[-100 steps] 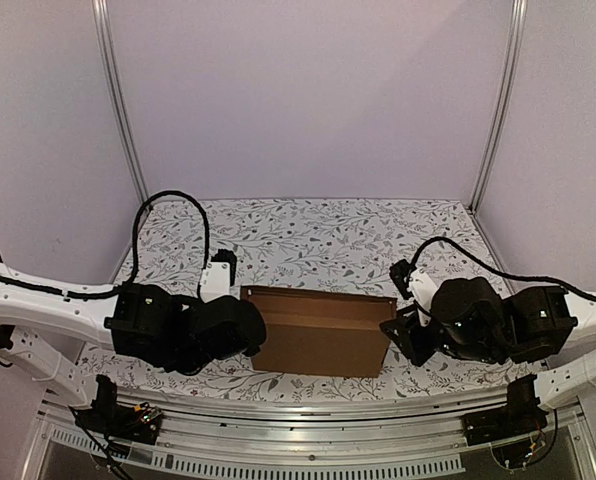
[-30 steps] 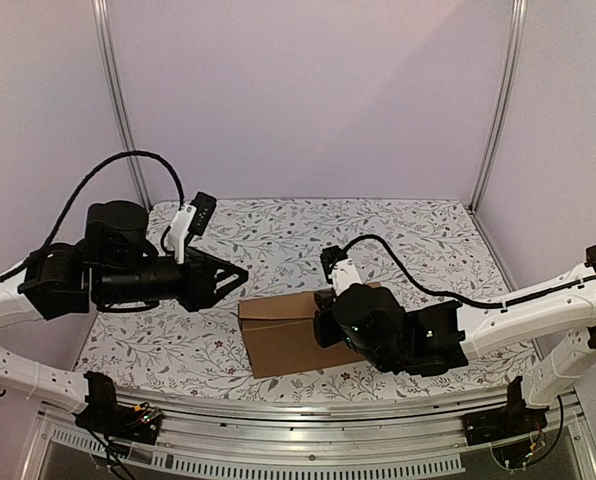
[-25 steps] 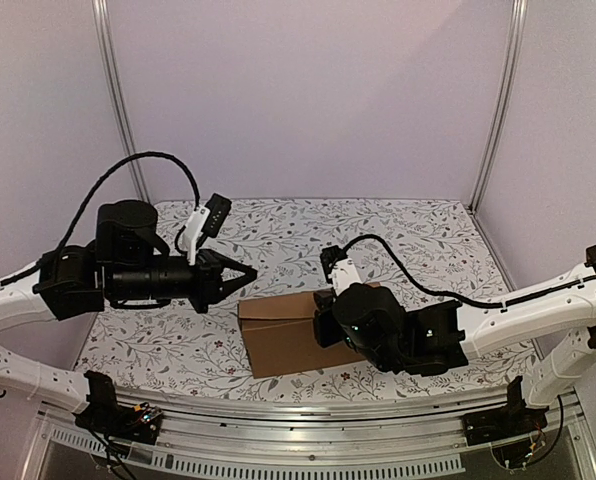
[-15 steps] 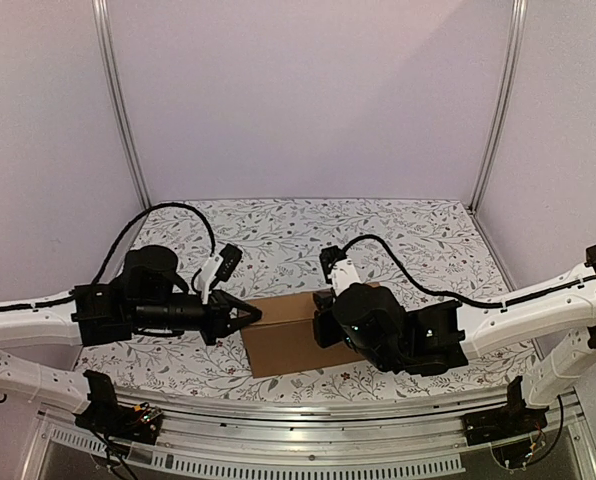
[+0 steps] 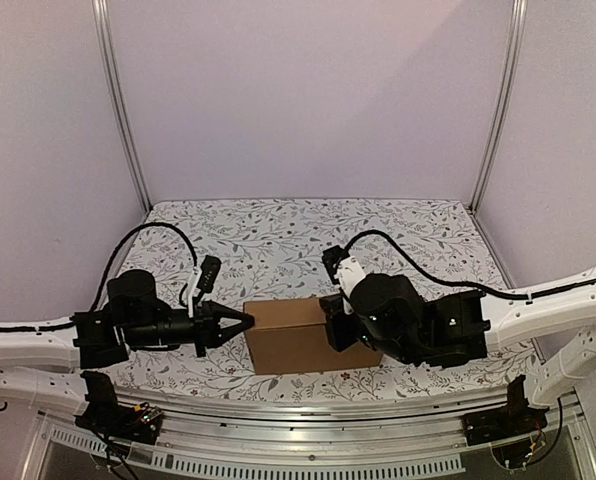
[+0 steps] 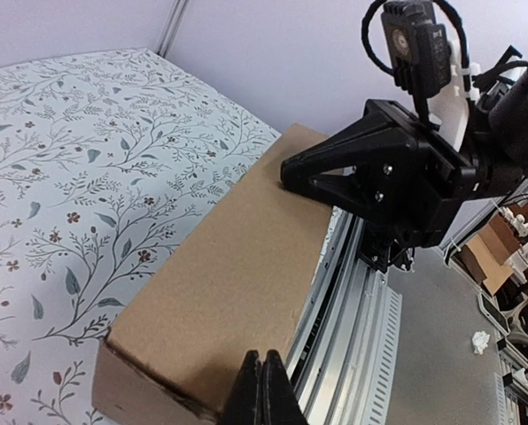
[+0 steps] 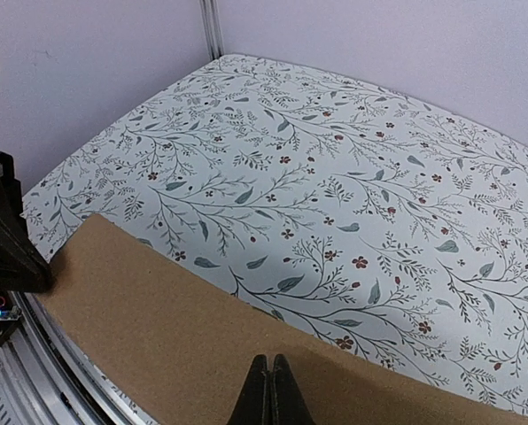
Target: Fold the paper box
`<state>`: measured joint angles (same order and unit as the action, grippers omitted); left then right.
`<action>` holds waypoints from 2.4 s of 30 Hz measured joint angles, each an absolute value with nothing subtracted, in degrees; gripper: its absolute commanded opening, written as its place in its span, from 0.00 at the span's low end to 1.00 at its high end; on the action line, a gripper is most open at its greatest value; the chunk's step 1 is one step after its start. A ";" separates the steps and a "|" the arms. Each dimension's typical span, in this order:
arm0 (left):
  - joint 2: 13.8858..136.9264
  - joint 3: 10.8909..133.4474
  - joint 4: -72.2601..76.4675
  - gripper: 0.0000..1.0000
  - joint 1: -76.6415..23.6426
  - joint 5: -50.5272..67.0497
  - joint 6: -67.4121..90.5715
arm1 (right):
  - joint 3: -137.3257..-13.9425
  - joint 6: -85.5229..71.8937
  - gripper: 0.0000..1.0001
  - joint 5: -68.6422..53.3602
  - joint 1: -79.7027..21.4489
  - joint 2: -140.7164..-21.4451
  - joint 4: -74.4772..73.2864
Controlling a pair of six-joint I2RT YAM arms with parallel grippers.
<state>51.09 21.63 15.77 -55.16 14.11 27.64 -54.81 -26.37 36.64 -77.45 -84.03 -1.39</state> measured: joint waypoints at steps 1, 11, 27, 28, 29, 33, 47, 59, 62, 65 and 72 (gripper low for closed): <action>50.94 21.58 15.57 0.00 -55.16 14.02 27.64 | -54.81 -25.47 0.00 35.48 -77.12 -82.59 -3.01; 52.66 21.85 16.38 0.00 -55.00 13.08 27.46 | -52.66 -19.97 0.00 30.98 -70.78 -63.51 -13.58; 56.25 23.57 17.63 0.00 -54.96 13.19 27.20 | -34.15 -30.79 0.00 30.68 -69.71 -53.82 -10.92; 56.34 23.64 17.67 0.00 -54.96 13.15 27.20 | -33.74 -31.51 0.00 30.70 -69.71 -53.54 -10.41; 56.42 23.73 17.67 0.00 -54.96 13.08 27.20 | -33.54 -32.21 0.00 30.72 -69.71 -53.34 -10.13; 56.66 24.43 17.28 0.00 -54.94 13.06 27.20 | -33.50 -33.30 0.00 30.92 -69.69 -53.34 -10.04; 56.84 38.87 -3.99 0.03 -54.94 8.23 24.01 | -46.37 -23.18 0.00 27.20 -69.67 -57.71 -20.01; 66.87 55.35 -14.68 0.01 -51.79 2.55 19.25 | -48.64 -14.68 0.00 7.46 -76.82 -66.98 -18.02; 72.55 56.73 -14.96 0.00 -50.24 4.25 18.79 | -46.54 -14.52 0.00 7.33 -79.24 -70.89 -16.47; 78.50 58.33 -14.92 0.00 -49.23 6.61 18.41 | -44.18 -15.55 0.00 9.10 -79.72 -74.67 -15.03; 85.23 59.53 -14.35 0.00 -48.53 11.11 18.44 | -43.66 -20.84 0.00 21.50 -79.13 -82.28 -13.32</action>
<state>85.23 59.53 -14.35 -48.53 11.11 18.44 -43.66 -20.84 21.50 -79.13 -82.28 -13.32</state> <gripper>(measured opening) 0.005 0.003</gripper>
